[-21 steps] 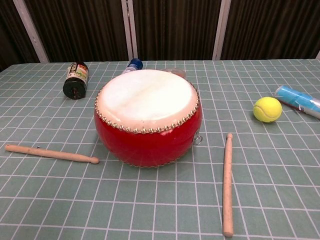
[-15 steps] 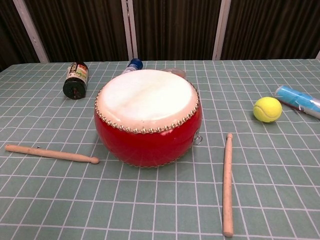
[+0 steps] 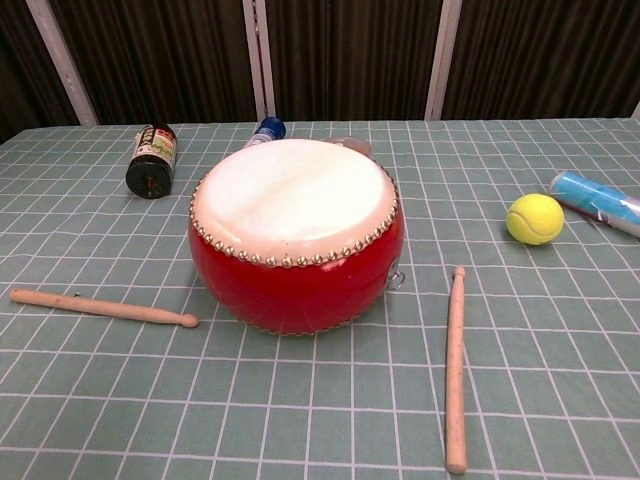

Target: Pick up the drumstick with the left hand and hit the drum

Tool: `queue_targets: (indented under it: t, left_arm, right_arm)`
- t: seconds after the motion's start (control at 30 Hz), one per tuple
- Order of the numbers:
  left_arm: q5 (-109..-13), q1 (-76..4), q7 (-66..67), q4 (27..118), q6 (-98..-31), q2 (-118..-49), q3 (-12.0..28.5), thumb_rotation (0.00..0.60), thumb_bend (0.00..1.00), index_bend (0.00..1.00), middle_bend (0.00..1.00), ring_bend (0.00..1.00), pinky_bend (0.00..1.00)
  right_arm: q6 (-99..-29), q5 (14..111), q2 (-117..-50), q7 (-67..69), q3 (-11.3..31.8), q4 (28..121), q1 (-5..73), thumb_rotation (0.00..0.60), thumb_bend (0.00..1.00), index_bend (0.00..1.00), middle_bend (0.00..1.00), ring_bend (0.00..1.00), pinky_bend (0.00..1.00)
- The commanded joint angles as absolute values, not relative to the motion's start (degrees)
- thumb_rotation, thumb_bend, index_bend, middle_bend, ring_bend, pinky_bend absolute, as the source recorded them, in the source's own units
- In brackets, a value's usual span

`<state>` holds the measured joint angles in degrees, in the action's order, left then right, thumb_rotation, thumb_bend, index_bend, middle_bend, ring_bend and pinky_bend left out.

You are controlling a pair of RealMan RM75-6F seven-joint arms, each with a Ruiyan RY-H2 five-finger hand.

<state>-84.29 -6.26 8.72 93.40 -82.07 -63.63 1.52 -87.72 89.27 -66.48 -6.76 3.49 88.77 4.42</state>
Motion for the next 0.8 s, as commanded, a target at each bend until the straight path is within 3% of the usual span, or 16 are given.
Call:
queue_targets:
  t: [0.03,0.1,0.17,0.27,0.33,0.43,0.53,0.8]
  left_arm:
    - [-84.28,-6.39,9.25,93.51,-81.62,-63.69,1.29,0.6,0.0,0.0,0.0,0.0,0.0]
    - [-84.06,-6.75,9.93,93.63,-81.18,-63.73,1.49,0.6,0.0,0.0,0.03,0.02,0.05]
    - [-84.46,-7.5,10.98,93.18,-81.25,-64.11,2.14,0.6,0.01,0.0,0.19,0.16,0.22]
    - [-85.18,-8.76,10.77,92.77,-81.02,-64.66,3.08,0.6,0.14,0.05,0.7,0.64,0.63]
    - [-84.61,-9.64,11.1,93.01,-79.82,-64.56,3.56,0.6,0.2,0.14,0.88,0.81,0.75]
    - [-82.53,-11.6,12.73,93.5,-76.56,-64.38,4.53,0.6,0.22,0.27,0.99,0.93,0.84]
    - [-77.95,-14.28,14.76,95.07,-70.67,-63.94,5.52,0.6,0.23,0.34,1.0,0.98,0.89]
    - [-68.55,-22.66,23.37,94.89,-59.28,-67.12,8.01,0.6,0.24,0.4,1.0,1.0,0.94]
  right_arm:
    - [-87.76,89.36,-66.33,-6.57,3.45,88.95,4.39,0.6,0.33,0.0,0.0,0.0,0.11]
    - [-87.75,89.46,-66.34,-6.61,3.34,88.98,4.35,0.6,0.33,0.0,0.0,0.0,0.11]
    - [-87.66,89.45,-66.29,-6.61,3.35,89.14,4.4,0.6,0.33,0.0,0.0,0.0,0.11]
    - [-87.71,89.39,-66.32,-6.57,3.4,89.18,4.38,0.6,0.33,0.0,0.0,0.0,0.11]
    - [-87.72,89.31,-66.32,-6.42,3.47,89.21,4.39,0.6,0.33,0.0,0.0,0.0,0.11]
    - [-87.56,89.14,-66.21,-6.17,3.52,89.35,4.43,0.6,0.33,0.0,0.0,0.0,0.11]
    - [-87.44,89.01,-66.02,-5.9,3.72,89.54,4.59,0.6,0.33,0.0,0.0,0.0,0.11]
    - [-87.16,88.79,-65.9,-5.46,3.74,89.69,4.67,0.6,0.33,0.0,0.0,0.0,0.11]
